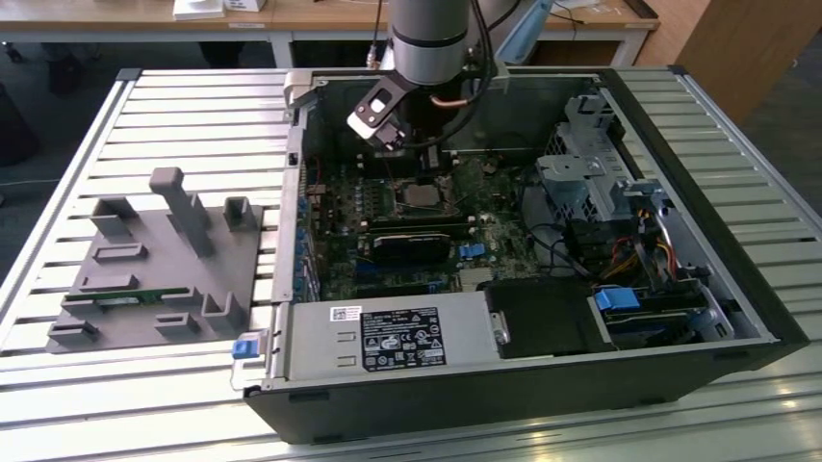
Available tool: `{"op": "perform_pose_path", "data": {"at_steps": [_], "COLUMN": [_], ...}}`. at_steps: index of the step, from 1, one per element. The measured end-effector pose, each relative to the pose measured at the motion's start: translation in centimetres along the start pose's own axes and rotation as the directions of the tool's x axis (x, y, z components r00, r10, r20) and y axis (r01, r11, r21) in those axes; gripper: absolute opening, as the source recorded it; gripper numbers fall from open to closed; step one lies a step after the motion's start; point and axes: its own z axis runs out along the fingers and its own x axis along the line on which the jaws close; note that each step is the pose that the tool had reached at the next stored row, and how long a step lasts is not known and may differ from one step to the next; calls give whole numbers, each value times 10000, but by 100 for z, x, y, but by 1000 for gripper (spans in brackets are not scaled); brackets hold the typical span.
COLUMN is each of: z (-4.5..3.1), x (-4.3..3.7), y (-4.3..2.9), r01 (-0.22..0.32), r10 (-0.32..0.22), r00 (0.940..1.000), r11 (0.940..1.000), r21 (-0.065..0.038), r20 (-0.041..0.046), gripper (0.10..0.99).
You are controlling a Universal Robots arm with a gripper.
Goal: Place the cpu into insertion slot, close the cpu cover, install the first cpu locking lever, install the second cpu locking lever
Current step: 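Close the cpu cover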
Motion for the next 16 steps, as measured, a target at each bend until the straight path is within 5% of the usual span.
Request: {"op": "perform_pose_path", "data": {"at_steps": [16], "z": [-122], "x": [2], "y": [7], "r01": [0], "r10": [0], "r00": [10000], "r11": [10000], "r21": [0], "r20": [1], "gripper": [114]}}
